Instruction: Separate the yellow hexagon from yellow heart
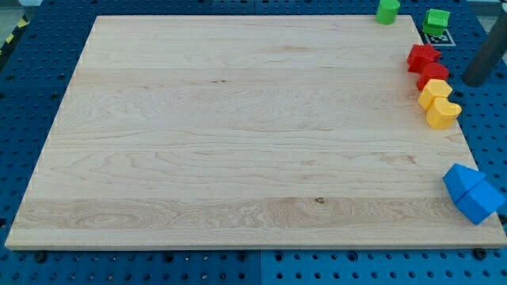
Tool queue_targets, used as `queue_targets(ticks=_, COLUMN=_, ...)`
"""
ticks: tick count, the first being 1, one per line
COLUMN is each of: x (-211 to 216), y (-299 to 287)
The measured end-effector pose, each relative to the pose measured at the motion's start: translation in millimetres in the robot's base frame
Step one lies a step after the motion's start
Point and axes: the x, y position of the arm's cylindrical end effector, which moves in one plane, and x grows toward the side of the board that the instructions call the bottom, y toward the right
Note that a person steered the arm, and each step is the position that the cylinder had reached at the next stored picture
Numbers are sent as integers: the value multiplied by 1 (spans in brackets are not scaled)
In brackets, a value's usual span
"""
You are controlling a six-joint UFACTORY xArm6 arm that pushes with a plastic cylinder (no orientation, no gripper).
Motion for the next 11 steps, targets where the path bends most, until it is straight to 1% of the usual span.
queue_targets(ticks=2, x=1, y=0)
queue_targets(ticks=4, x=-28, y=0)
queue_targets(ticks=5, x=-28, y=0)
queue_targets(ticks=7, x=-5, y=0)
queue_targets(ticks=8, x=-5, y=0)
queue_targets(ticks=9, x=5, y=-2)
queue_targets(ticks=10, x=38, y=-18)
queue_targets(ticks=11, x=45, y=-33)
